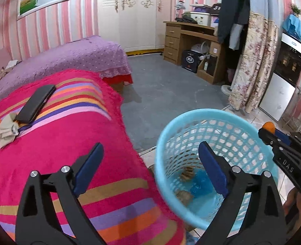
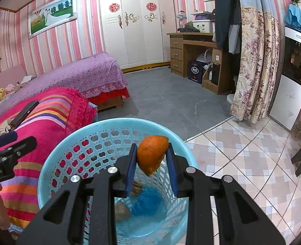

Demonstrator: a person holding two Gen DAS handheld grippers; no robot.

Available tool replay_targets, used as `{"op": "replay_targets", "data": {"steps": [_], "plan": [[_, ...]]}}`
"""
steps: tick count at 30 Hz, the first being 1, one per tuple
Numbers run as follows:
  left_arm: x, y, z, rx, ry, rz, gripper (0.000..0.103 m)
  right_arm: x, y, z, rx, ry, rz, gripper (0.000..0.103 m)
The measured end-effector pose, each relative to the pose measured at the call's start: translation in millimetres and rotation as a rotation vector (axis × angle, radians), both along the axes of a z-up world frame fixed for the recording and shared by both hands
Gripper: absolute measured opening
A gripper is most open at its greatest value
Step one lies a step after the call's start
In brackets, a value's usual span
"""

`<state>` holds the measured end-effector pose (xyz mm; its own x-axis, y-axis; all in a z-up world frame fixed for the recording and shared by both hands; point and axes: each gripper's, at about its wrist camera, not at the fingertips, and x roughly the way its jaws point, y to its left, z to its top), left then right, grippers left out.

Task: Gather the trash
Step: 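Open the right gripper to drop the orange into the basket, then grasp the round cream plate by its rim with the left gripper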

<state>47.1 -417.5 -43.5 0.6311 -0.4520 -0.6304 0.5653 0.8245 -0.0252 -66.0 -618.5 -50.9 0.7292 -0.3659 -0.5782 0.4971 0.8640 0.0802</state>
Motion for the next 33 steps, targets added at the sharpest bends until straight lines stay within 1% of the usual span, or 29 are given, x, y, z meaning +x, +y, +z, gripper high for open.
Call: {"op": "replay_targets", "data": {"steps": [3,5,6,7,8,9,11,12,15,16,18,22,26,30,33], "plan": [[5.1,9.9,-3.9,0.001,0.016,0.021,0.091,8.1,5.3,-1.0,-0.02,0.011,0.003,0.03],[6.6,17.0,-5.6,-0.001,0.019,0.031,0.091,10.4,5.7,-0.2,-0.021,0.007,-0.008,0.032],[6.3,19.0,-6.2,0.0,0.016,0.033,0.091,10.8,5.4,0.6,-0.019,0.0,-0.018,0.042],[5.8,22.7,-5.9,0.002,0.009,0.038,0.091,10.1,5.1,1.1,-0.019,-0.006,-0.029,0.064],[4.5,24.6,-5.8,0.002,0.006,0.041,0.092,9.5,5.3,2.2,-0.022,-0.014,-0.046,0.073],[3.7,27.0,-5.4,0.003,0.003,0.045,0.093,9.1,5.9,3.2,-0.023,-0.019,-0.056,0.078],[2.3,34.6,-2.9,-0.001,-0.004,0.053,0.095,9.7,8.1,5.3,-0.016,-0.02,-0.068,0.081],[2.3,40.8,-0.7,-0.007,-0.007,0.057,0.095,10.3,9.6,6.6,-0.011,-0.025,-0.074,0.086],[3.2,58.2,5.5,-0.019,-0.01,0.076,0.095,14.4,18.4,11.0,-0.009,-0.034,-0.093,0.089],[4.3,67.5,8.9,-0.026,-0.012,0.086,0.096,16.8,23.4,12.9,-0.008,-0.037,-0.092,0.093],[6.7,88.1,16.5,-0.036,-0.024,0.111,0.097,22.0,34.8,16.4,-0.017,-0.043,-0.085,0.095],[14.2,125.5,28.9,-0.04,-0.044,0.166,0.097,36.4,62.4,23.7,-0.045,-0.043,-0.053,0.095],[26.0,169.2,39.5,-0.028,-0.063,0.223,0.097,55.9,93.8,30.2,-0.048,-0.047,-0.004,0.095],[42.2,214.0,45.0,-0.014,-0.076,0.285,0.097,75.4,129.2,37.7,-0.069,-0.049,0.049,0.095],[54.3,239.8,45.4,0.002,-0.085,0.322,0.097,91.8,158.4,41.0,-0.087,-0.043,0.098,0.095]]}}
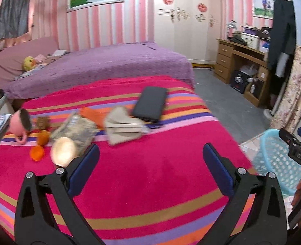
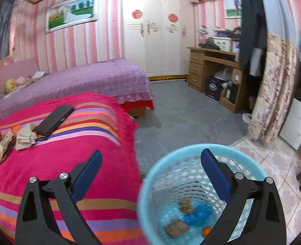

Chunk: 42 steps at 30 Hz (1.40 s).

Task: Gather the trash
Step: 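Grasp the round cream plate by its rim with the left gripper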

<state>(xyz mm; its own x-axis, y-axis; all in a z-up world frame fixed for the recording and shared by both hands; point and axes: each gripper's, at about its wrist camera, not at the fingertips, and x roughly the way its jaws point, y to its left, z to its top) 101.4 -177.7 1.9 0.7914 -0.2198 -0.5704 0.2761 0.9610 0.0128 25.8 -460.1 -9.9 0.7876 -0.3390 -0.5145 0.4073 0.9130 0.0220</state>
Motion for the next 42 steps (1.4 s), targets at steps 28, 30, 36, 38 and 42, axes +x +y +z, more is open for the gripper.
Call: {"op": "replay_targets", "data": {"steps": [28,30,36,38,42], "plan": [[94.4,157.1,-59.2,-0.02,0.142,0.146,0.097,100.2,156.5,-27.5,0.031,0.092,0.253,0.095],[96.7,152.6,-58.8,-0.026,0.144,0.128,0.096,101.3,158.0,-28.5,0.031,0.098,0.258,0.095],[105.5,138.0,-69.0,-0.012,0.203,0.072,0.065,102.1,158.7,-29.8,0.025,0.11,0.267,0.095],[107.3,141.5,-71.0,-0.039,0.215,0.069,0.061,101.0,158.1,-29.5,0.022,0.111,0.268,0.095],[104.8,145.5,-69.5,-0.064,0.214,0.072,0.061,99.9,158.1,-29.9,0.035,0.11,0.272,0.095]]}}
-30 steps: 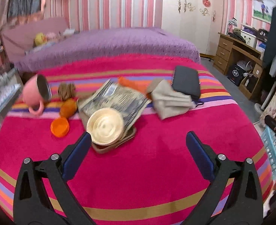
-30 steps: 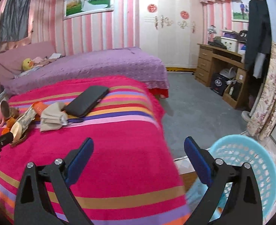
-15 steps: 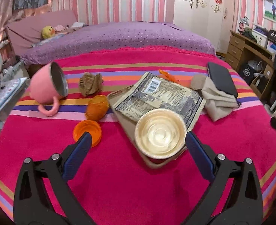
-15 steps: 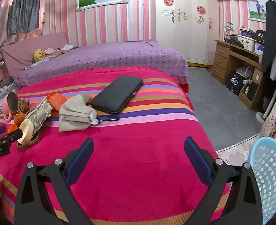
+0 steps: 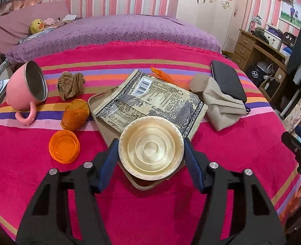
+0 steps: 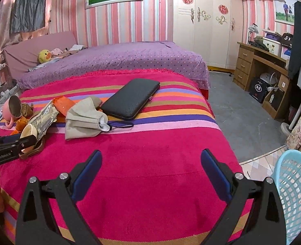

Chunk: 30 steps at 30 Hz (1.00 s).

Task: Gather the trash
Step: 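Grasp the round cream plate by its rim with the left gripper, then grasp the beige cloth with the right gripper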

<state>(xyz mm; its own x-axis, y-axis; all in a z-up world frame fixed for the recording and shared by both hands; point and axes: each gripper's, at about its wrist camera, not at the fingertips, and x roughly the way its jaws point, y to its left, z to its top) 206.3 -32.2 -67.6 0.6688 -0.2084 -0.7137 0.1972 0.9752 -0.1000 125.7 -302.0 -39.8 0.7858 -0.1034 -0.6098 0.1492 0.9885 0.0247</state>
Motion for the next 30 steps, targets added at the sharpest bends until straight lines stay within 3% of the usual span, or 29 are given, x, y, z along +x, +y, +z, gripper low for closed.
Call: {"op": "replay_targets", "data": {"steps": [7,17,21,26,28,30], "plan": [[-16.0,17.8,20.9,0.045,-0.069,0.059,0.061,5.8,8.8,0.3,0.007,0.009,0.038,0.095],[-9.4,62.2,26.8,0.11,-0.083,0.183,0.061,69.6,62.5,-3.3,-0.041,0.073,0.187,0.093],[-7.4,73.9,26.1,0.121,-0.076,0.204,0.061,97.3,73.1,-11.8,-0.028,0.121,0.219,0.066],[-3.8,80.0,25.3,0.089,-0.065,0.215,0.061,109.9,82.5,-21.8,-0.024,0.163,0.254,0.048],[-4.0,79.4,25.3,0.082,-0.065,0.213,0.061,106.0,80.8,-20.6,-0.012,0.151,0.256,0.023],[-6.2,77.6,25.9,0.083,-0.07,0.209,0.061,96.5,76.1,-16.8,-0.007,0.125,0.25,0.021]]}}
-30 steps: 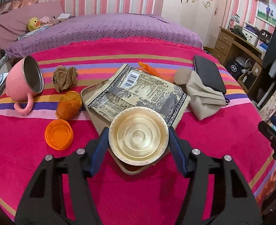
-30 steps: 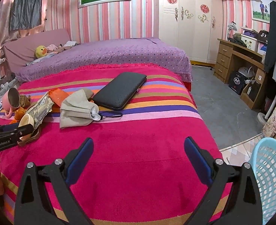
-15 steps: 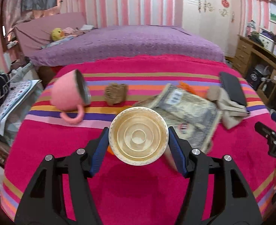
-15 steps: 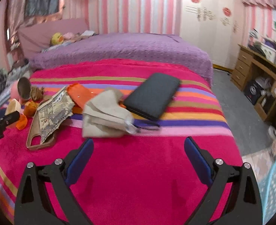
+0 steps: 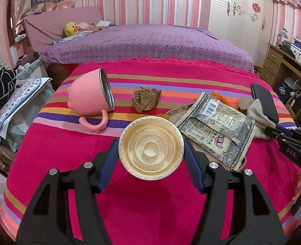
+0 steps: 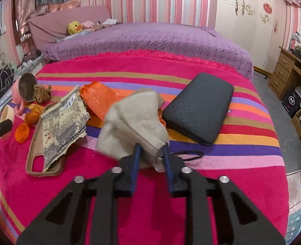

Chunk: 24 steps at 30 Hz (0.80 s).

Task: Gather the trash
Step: 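Grasp the beige cloth with the right gripper, then carry the plate and cloth toward the light blue basket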

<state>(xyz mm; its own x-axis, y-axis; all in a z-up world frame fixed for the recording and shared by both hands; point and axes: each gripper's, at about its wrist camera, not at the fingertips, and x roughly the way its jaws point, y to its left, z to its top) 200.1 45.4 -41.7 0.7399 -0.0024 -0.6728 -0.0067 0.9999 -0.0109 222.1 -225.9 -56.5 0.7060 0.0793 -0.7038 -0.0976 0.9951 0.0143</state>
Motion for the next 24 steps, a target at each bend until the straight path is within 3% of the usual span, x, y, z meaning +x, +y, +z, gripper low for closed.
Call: {"op": "replay_targets", "data": {"steps": [14,19,24], "plan": [[-30.0,-40.3,10.2,-0.007,-0.032,-0.085,0.061,-82.5,-53.8,34.5,0.025,-0.107,-0.085,0.017],[-41.4,-55.7,8.4,-0.027,-0.021,-0.092,0.061,-104.3,-71.8,31.3,0.031,-0.098,-0.101,0.017],[-59.5,-78.2,13.9,0.015,-0.075,-0.078,0.061,-121.2,-91.7,27.4,0.039,-0.092,-0.11,0.017]]}}
